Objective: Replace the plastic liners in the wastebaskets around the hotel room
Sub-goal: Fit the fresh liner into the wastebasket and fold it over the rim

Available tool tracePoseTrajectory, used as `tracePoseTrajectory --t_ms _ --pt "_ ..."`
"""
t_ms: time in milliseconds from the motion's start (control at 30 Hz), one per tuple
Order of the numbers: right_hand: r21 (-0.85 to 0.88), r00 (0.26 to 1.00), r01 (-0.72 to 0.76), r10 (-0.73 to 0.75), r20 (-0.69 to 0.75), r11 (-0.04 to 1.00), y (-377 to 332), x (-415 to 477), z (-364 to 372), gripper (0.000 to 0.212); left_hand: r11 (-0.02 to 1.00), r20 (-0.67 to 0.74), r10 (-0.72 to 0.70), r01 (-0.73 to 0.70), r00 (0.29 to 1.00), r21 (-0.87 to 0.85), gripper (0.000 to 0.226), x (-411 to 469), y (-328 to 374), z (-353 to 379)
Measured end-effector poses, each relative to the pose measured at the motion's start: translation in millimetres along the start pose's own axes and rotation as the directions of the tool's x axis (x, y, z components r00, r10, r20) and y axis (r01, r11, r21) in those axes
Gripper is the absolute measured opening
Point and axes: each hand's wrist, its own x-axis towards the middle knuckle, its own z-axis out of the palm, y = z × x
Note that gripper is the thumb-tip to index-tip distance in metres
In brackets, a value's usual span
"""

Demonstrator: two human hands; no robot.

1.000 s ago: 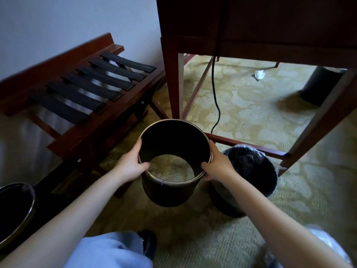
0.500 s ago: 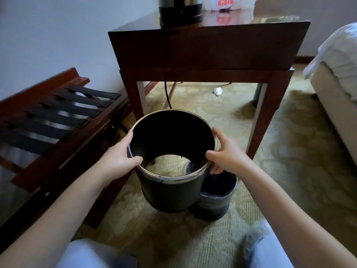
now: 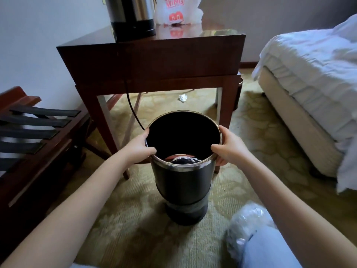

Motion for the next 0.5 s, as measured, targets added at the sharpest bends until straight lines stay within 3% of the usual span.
tracePoseTrajectory --t_ms 500 --pt "-0.055 0.994 -0.108 0.107 -0.028 0.993 27.8 38.3 34.4 0.073 0.998 0.074 -0.015 0.02 0.997 -0.063 0.08 53.6 -40.2 23.1"
